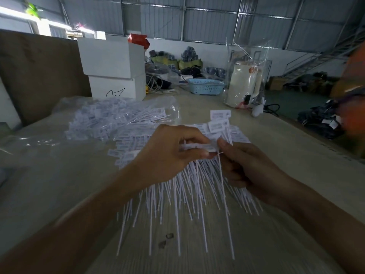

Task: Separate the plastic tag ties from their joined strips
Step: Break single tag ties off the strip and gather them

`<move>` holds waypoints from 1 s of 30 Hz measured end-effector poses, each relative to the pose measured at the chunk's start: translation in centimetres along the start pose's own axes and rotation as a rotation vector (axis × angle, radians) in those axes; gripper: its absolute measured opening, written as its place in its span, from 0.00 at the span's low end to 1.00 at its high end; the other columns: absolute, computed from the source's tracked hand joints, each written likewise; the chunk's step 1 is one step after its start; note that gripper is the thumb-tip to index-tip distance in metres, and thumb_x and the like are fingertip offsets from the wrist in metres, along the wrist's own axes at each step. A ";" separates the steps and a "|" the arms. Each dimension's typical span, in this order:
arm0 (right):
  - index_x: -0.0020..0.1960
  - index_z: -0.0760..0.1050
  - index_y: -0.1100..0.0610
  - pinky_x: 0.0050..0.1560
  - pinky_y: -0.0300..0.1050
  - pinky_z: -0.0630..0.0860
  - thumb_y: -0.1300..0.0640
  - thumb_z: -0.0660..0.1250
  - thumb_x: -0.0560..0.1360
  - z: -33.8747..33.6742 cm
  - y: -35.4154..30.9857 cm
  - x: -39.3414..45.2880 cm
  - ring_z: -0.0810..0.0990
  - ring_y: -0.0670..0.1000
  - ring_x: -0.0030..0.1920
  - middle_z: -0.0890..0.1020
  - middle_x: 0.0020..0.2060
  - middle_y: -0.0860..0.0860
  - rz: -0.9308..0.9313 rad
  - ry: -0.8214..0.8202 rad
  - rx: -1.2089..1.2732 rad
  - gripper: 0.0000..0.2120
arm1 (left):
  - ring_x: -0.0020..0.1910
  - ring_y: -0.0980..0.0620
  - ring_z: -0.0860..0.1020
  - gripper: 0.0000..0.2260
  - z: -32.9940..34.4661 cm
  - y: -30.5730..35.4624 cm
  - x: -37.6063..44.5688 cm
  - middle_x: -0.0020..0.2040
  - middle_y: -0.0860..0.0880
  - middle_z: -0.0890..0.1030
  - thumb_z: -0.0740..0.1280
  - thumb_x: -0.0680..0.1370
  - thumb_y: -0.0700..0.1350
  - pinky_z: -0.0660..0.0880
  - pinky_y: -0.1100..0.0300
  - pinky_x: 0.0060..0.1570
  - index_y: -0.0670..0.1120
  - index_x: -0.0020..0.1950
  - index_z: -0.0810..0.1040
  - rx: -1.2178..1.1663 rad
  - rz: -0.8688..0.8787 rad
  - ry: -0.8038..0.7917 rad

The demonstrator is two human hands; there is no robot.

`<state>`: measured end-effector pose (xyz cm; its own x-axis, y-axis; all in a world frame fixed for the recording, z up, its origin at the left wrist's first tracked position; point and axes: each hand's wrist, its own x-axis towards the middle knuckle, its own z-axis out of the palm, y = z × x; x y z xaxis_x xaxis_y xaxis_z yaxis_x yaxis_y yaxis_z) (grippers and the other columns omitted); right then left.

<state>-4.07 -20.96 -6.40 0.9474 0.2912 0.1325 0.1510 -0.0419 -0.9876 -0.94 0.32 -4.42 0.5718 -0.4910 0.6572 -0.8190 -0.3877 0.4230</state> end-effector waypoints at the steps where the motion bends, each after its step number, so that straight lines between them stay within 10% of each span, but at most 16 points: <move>1: 0.34 0.64 0.54 0.25 0.38 0.57 0.42 0.68 0.75 0.1 -0.1 -0.1 0.55 0.48 0.25 0.58 0.27 0.50 -0.002 0.000 0.008 0.21 | 0.42 0.58 0.80 0.07 0.3 0.3 0.0 0.44 0.55 0.85 0.73 0.75 0.47 0.74 0.65 0.43 0.47 0.50 0.86 0.050 0.063 0.003; 10: 0.45 0.77 0.65 0.24 0.39 0.57 0.53 0.66 0.78 0.5 -0.4 -0.5 0.56 0.46 0.23 0.62 0.24 0.49 -0.155 0.006 -0.056 0.13 | 0.41 0.57 0.76 0.09 0.4 0.7 0.0 0.43 0.50 0.84 0.67 0.79 0.47 0.70 0.59 0.43 0.46 0.54 0.83 0.175 0.111 -0.033; 15: 0.35 0.74 0.54 0.24 0.39 0.52 0.52 0.67 0.75 0.2 -1.3 -0.7 0.53 0.46 0.25 0.56 0.27 0.49 -0.036 0.068 0.126 0.11 | 0.53 0.57 0.75 0.19 0.0 0.5 0.0 0.57 0.49 0.83 0.70 0.77 0.53 0.70 0.64 0.51 0.47 0.66 0.79 0.250 0.124 -0.056; 20: 0.38 0.74 0.57 0.25 0.41 0.51 0.50 0.64 0.76 0.2 -1.1 -0.7 0.52 0.48 0.26 0.59 0.27 0.49 -0.013 0.070 0.114 0.12 | 0.54 0.43 0.81 0.14 0.1 0.4 -0.2 0.57 0.44 0.83 0.70 0.78 0.39 0.80 0.46 0.50 0.42 0.64 0.79 0.385 0.175 -0.008; 30: 0.36 0.79 0.57 0.33 0.32 0.66 0.53 0.61 0.82 0.0 -0.9 -0.7 0.74 0.44 0.29 0.77 0.30 0.43 -0.410 0.153 -0.655 0.19 | 0.43 0.51 0.81 0.09 0.3 0.3 -0.1 0.46 0.47 0.85 0.63 0.81 0.37 0.76 0.57 0.44 0.43 0.55 0.83 0.261 0.113 -0.037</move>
<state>-4.90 -21.18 -5.57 0.8016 0.2721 0.5324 0.5869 -0.5282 -0.6137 -1.18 0.00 -4.57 0.4827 -0.5692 0.6656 -0.8407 -0.5141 0.1701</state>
